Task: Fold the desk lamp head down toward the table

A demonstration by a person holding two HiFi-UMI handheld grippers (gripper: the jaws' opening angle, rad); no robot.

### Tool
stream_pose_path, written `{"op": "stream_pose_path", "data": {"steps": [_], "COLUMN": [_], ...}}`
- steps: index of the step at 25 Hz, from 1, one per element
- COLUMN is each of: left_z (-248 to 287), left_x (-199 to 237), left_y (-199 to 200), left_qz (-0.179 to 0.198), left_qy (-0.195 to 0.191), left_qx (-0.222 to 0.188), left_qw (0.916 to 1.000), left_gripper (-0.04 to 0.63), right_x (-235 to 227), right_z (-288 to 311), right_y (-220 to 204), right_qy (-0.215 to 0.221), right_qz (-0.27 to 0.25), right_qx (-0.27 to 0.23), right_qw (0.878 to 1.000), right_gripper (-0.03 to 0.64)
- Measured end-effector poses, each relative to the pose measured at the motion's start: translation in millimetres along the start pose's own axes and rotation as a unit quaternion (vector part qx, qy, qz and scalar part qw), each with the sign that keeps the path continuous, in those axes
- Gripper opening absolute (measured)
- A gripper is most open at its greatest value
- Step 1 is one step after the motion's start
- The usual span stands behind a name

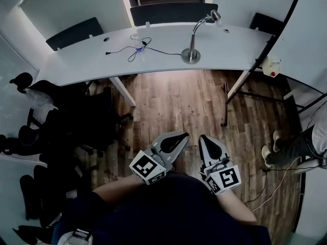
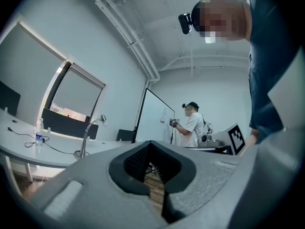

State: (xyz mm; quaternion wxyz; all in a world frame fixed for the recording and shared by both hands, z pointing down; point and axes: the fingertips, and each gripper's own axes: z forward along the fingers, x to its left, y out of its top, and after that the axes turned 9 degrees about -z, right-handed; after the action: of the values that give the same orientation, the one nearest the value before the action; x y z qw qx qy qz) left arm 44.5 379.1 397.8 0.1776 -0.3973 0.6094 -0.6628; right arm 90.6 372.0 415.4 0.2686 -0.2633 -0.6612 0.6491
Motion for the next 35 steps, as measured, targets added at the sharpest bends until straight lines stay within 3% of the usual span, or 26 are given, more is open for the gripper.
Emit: {"op": "stream_pose_path", "data": {"steps": [9, 14, 26, 30, 35], "left_z": [38.1, 76.4, 176.3, 197.1, 225.5], "left_x": [49.6, 110.7, 277.1, 305.9, 323.9], "left_y": [-1.2, 8.8, 81.6, 92.2, 86.7], "left_qz": [0.003, -0.003, -0.003, -0.013, -0.018], "left_qy": [0.007, -0.015, -0.085, -0.077, -0.065], "left_qx": [0.007, 0.006, 0.005, -0.002, 0.008], "left_qw": [0.9999, 0.9999, 0.9964, 0.9969, 0.9977], "left_gripper": [0.003, 0.003, 0.003, 0.003, 0.004], "right_x": [-43.4, -82.2, -183.1, -206.4, -233.3], "right_z": [39.6, 94.6, 252.9, 276.1, 296.7], "right_y": [-16.2, -23.7, -6.6, 2.3, 1.7], "right_qy": [-0.007, -0.031, -0.110, -0.125, -0.106], "right_qz": [0.001, -0.014, -0.055, -0.072, -0.099], "right_qx": [0.013, 0.024, 0.054, 0.056, 0.065], "right_qw": [1.000, 0.999, 0.991, 0.988, 0.987], "right_gripper": [0.006, 0.006, 0.006, 0.006, 0.006]}}
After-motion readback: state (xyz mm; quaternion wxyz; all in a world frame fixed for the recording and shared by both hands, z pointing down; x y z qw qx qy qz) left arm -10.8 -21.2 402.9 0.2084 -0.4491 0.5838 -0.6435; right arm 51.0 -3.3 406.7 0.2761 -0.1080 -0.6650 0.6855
